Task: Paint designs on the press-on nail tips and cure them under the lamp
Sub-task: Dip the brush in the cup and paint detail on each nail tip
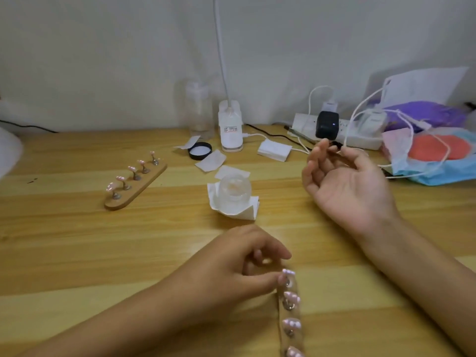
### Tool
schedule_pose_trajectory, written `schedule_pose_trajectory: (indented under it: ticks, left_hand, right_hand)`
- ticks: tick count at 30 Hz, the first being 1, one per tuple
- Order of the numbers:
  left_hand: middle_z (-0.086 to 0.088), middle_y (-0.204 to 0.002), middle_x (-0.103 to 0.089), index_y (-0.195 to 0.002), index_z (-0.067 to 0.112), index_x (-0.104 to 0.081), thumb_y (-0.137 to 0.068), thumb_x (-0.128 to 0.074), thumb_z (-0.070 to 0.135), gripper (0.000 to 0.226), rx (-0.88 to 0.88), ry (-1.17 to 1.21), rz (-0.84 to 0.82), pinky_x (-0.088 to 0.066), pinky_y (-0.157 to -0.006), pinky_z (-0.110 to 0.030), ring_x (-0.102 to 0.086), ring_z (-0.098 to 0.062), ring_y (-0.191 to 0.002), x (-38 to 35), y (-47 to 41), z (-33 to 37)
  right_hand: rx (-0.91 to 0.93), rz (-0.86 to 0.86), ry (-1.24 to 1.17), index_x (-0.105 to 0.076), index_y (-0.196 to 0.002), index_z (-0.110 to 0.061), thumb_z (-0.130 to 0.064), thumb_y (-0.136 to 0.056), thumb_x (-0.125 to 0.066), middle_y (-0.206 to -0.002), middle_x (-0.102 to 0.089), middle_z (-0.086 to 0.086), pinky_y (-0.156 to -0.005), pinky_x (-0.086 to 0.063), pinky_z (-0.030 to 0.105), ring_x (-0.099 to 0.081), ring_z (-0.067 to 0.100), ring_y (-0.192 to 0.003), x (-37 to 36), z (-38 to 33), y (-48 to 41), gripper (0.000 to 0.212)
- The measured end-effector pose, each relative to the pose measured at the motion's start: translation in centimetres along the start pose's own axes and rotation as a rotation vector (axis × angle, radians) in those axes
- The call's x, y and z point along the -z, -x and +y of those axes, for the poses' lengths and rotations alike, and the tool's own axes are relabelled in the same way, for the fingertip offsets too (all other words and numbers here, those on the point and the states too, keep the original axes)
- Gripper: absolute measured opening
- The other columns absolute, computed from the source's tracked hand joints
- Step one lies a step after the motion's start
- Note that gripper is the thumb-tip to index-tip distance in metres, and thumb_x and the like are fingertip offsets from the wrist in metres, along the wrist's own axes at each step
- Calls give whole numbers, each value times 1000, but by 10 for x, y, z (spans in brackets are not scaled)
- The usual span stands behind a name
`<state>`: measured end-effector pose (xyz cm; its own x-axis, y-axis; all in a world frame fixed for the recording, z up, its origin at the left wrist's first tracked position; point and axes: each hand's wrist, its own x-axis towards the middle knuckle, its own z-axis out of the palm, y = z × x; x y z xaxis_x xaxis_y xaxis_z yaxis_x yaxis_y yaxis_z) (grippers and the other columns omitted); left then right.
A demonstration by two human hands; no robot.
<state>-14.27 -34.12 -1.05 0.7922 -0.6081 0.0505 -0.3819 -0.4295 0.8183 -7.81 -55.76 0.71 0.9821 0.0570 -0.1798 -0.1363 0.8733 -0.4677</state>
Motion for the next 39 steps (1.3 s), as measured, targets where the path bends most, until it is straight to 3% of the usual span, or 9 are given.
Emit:
schedule_pose_trajectory:
  ticks: [8, 13, 15, 17, 23, 26, 30, 34, 39]
  left_hand:
    - [15, -95, -63, -82, 35, -70, -80, -79, 28, 11, -66, -62, 48, -36, -71, -8, -55, -4, -89, -9, 0, -5]
    - [11, -90, -71, -81, 24, -77, -81, -79, 20, 4, 77, 307, 72, -46, -74, -18, -63, -12, -82, -3, -1, -6]
    - [14, -92, -70, -84, 29, -76, -82, -76, 28, 2, 63, 402, 169, -46, -74, -16, -61, -15, -79, -4, 3, -7]
    - [15, -90, -68, -87, 32, -74, -77, -70, 40, 13, 48, 552, 335, -45, -68, -11, -57, -1, -71, -3, 8, -9]
    - [20, -72, -61, -78, 44, -67, -71, -69, 50, 10, 219, 933, 691, -44, -65, -25, -55, -2, -63, 8, 6, -15]
    - [18, -94, -69, -88, 39, -62, -78, -57, 48, 15, 260, 1033, 636, -56, -63, -25, -71, -13, -82, 9, 1, -17]
    - [6, -136, -54, -104, 30, -46, -88, -48, 46, 23, 219, 1099, 488, -60, -78, -41, -71, -35, -97, 17, -2, -18]
    - [4, -144, -48, -97, 31, -45, -91, -47, 45, 15, 214, 1141, 382, -58, -85, -48, -69, -37, -103, 23, -6, -19]
    - [5, -146, -48, -99, 29, -46, -98, -48, 41, 12, 125, 1214, 261, -52, -95, -50, -64, -42, -110, 20, -11, -12]
  right_hand:
    - [57, 27, 130, -76, -76, -9, -11, -89, -53, -83, -73, -3, -63, -56, 22, -71, 10, -75, 8, 4, -6, 26]
    - [394, 20, 582, -62, -87, -22, -20, -103, -49, -68, -67, -5, -69, -55, 22, -66, 8, -69, 10, 17, 2, 20]
    - [513, 7, 744, -60, -93, -24, -20, -103, -49, -68, -66, -5, -74, -55, 24, -66, 8, -71, 12, 21, 6, 15]
    - [604, -23, 868, -63, -97, -24, -20, -103, -48, -73, -68, -3, -76, -55, 25, -67, 11, -76, 11, 23, 11, 16]
    - [732, -321, 1160, -66, -105, -13, -15, -99, -47, -88, -70, 5, -81, -53, 24, -68, 20, -87, 3, 30, 23, 20]
    - [672, -375, 1280, -68, -105, -19, -26, -97, -51, -91, -70, 4, -83, -53, 23, -68, 19, -90, -3, 31, 23, 20]
    - [496, -342, 1387, -71, -100, -33, -39, -98, -55, -92, -72, -2, -84, -53, 26, -68, 14, -93, -11, 35, 19, 17]
    - [422, -367, 1464, -72, -98, -33, -41, -93, -52, -91, -73, -6, -93, -51, 48, -67, 16, -94, -18, 39, 18, 22]
    - [456, -368, 1484, -71, -96, -31, -42, -90, -51, -88, -72, -3, -90, -53, 35, -67, 13, -91, -29, 31, 24, 23]
